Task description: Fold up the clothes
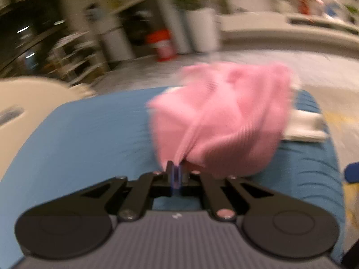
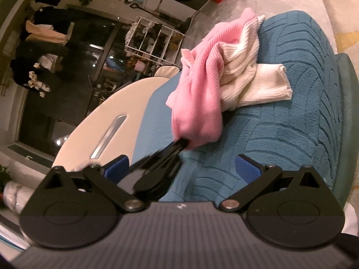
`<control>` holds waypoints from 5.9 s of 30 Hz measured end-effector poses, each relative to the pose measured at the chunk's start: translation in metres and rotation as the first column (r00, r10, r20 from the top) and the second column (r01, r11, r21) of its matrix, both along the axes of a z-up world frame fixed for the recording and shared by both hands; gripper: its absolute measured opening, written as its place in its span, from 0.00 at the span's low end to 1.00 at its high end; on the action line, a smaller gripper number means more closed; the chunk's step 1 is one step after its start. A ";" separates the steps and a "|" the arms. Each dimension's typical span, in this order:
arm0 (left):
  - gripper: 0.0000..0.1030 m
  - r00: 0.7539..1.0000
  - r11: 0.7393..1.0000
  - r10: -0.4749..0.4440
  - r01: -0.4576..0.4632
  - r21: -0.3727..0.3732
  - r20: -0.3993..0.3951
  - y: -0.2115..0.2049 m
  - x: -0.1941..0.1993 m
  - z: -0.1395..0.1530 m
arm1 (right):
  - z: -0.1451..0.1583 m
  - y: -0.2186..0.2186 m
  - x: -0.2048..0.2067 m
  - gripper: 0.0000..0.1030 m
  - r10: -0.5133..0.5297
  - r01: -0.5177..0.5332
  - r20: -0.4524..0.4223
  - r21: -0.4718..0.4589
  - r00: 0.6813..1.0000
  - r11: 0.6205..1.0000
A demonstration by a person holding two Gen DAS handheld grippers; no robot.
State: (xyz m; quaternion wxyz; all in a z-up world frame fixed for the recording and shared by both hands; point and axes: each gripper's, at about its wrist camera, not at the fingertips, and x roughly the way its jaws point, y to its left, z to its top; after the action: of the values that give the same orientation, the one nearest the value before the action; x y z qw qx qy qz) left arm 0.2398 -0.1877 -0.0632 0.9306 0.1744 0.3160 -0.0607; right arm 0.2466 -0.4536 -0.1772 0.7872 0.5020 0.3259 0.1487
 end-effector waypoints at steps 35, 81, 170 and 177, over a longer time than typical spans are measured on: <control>0.79 0.560 0.576 0.817 -0.783 -0.235 0.137 0.322 -0.162 0.018 | 0.024 0.325 -0.058 0.20 0.734 -0.267 -0.034 -0.942 0.678 0.203; 0.97 0.766 0.744 0.618 -0.643 -0.182 -0.179 0.331 -0.173 -0.015 | 0.104 0.380 -0.174 0.96 0.875 -0.159 0.256 -0.925 0.411 0.345; 0.21 0.248 0.157 0.958 -0.876 -0.456 -0.146 0.425 -0.224 -0.001 | 0.091 0.446 -0.188 0.79 0.867 -0.345 0.028 -0.911 0.497 0.227; 0.27 0.271 0.210 0.956 -0.900 -0.382 -0.114 0.418 -0.202 -0.003 | 0.088 0.445 -0.167 0.15 0.870 -0.293 -0.025 -0.946 0.493 0.138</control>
State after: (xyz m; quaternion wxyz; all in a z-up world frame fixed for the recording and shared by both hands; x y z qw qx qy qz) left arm 0.0377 0.2304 -0.0667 0.8133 -0.2267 0.2690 0.4635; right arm 0.0797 -0.0085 -0.0896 0.8359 -0.2266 0.2885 0.4084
